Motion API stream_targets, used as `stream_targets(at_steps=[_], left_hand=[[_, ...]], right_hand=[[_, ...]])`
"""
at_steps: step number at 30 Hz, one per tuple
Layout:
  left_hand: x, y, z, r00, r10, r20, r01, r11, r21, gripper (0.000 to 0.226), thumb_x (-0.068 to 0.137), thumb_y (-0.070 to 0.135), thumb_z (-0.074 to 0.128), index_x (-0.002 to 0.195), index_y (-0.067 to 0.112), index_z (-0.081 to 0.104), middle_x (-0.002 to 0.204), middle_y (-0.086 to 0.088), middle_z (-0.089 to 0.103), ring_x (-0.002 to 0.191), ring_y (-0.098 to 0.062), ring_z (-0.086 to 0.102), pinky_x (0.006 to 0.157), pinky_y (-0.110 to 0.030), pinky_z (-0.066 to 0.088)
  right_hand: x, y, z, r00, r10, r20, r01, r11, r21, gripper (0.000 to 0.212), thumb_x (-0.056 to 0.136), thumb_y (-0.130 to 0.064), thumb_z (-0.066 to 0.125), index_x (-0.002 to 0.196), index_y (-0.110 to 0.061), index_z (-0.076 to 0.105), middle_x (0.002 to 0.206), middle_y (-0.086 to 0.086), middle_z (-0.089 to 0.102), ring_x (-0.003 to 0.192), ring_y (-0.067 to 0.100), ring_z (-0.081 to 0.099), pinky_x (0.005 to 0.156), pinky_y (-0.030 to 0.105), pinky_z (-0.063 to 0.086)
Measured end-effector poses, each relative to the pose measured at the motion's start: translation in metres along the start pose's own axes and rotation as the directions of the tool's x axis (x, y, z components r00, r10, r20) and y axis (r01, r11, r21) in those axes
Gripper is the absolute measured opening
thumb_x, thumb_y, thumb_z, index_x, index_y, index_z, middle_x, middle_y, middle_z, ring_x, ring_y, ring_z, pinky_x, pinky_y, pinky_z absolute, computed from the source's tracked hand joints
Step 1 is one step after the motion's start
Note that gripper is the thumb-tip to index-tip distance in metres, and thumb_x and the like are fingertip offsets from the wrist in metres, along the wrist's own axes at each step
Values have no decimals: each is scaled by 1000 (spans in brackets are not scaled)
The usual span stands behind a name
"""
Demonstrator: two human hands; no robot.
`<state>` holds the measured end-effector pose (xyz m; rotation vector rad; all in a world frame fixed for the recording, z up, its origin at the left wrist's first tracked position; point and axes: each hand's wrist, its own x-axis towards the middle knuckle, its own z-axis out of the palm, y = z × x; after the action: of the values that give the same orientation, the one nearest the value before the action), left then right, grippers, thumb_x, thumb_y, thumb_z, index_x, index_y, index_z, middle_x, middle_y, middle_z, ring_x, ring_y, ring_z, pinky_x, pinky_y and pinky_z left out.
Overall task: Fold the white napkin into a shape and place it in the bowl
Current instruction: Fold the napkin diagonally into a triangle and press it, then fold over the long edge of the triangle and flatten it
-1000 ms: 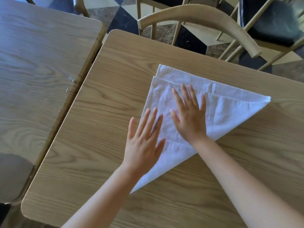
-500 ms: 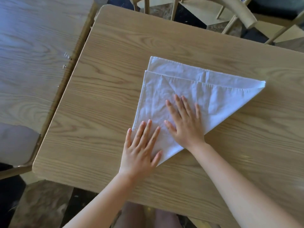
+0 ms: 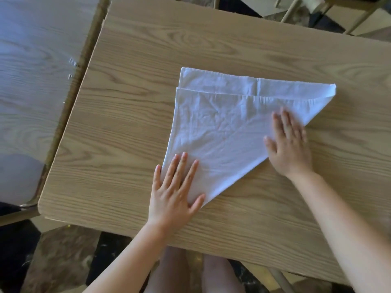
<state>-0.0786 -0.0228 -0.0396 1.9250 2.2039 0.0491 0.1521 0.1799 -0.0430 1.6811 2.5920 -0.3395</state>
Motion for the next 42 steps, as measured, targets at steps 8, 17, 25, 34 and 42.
stream_targets(at_steps=[8, 17, 25, 34, 42], left_hand=[[14, 13, -14, 998, 23, -63, -25, 999, -34, 69, 88, 57, 31, 147, 22, 24, 156, -6, 17, 144, -17, 12, 114, -55, -3], [181, 70, -6, 956, 293, -30, -293, 956, -1, 63, 88, 52, 26, 146, 27, 27, 155, -2, 22, 143, -18, 18, 113, -54, 9], [185, -9, -18, 996, 2, -94, 0, 1000, 17, 71, 85, 59, 22, 149, 31, 11, 159, -2, 6, 145, -14, 5, 114, -51, 0], [196, -4, -35, 994, -12, -107, 8, 999, -36, 72, 87, 57, 16, 150, 23, 6, 159, -1, 1, 145, -13, 0, 109, -56, -10], [264, 6, -65, 979, 198, 54, -202, 976, 80, 73, 83, 26, 55, 147, 15, 22, 143, -6, 35, 134, -24, 30, 111, -61, 2]], right_hand=[[20, 23, -12, 979, 201, -31, -202, 979, -32, 77, 83, -54, 10, 148, -11, 10, 157, 10, 5, 144, 22, 5, 114, 50, -2], [40, -8, -4, 1000, 11, -22, -11, 999, -32, 65, 92, -47, 12, 148, -14, 8, 157, 5, 6, 144, 16, 4, 115, 47, 3], [40, 91, -25, 955, 295, -11, -295, 955, -13, 72, 87, -49, 18, 148, -14, 5, 158, 2, 1, 144, 19, 5, 115, 48, 0], [51, 82, -43, 968, 248, -18, -249, 963, -103, 65, 96, -36, 34, 148, -11, 3, 158, 1, -6, 144, 16, -9, 109, 61, -6], [115, 71, -79, 995, -53, 88, 60, 994, -87, 60, 88, -17, 56, 142, -14, 31, 140, 12, 40, 131, 27, 31, 105, 41, 19]])
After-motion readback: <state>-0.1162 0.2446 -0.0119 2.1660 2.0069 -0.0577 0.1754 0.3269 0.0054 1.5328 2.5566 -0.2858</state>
